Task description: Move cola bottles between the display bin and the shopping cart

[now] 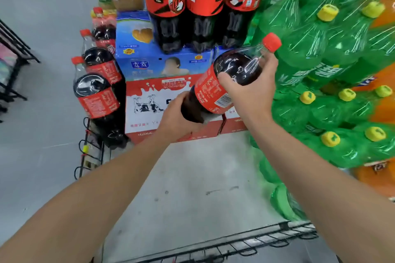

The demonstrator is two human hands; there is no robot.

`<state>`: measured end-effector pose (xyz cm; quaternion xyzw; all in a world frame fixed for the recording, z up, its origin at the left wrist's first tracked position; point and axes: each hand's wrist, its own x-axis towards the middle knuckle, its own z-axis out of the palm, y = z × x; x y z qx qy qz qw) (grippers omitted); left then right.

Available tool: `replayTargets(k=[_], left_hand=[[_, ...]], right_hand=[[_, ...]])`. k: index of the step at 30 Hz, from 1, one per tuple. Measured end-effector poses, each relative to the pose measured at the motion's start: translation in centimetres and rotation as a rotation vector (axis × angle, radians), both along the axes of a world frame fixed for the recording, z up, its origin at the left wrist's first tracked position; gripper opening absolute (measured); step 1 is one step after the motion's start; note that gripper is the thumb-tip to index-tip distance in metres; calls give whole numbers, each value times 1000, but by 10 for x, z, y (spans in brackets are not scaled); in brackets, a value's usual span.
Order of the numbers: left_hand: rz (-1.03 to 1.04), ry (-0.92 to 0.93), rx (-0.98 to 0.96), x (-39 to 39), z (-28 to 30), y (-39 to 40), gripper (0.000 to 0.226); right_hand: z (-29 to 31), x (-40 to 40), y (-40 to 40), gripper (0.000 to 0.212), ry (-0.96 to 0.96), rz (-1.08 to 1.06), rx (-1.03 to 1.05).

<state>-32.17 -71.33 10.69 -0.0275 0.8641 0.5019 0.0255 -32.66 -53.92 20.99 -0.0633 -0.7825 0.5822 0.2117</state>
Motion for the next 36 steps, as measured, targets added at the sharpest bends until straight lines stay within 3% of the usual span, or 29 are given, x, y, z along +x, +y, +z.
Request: replayTargets(k=[6,16,20,23,29,36], left_hand=[[-90,-11,16,-53,-9,5,81],[-232,-17,-34,-111,-30,23,104],[-225,48,-106,-109,-25,17,103],[-168,63,-70,-96,-14,8,102],[-73,118,135,-73,20,-21,77],[-95,221,238,-67,73,-24,73]], right_hand=[[-5,-36,0,86,-12,-78,9],[-8,-67,10,93,-8,-193,92],[-5,-69,-9,93,21,-165,175],[-2,-70,-29,93,45,-115,254],[3,-68,-59,92,27,9,382],[20,-77,-16,61,-56,351,271]])
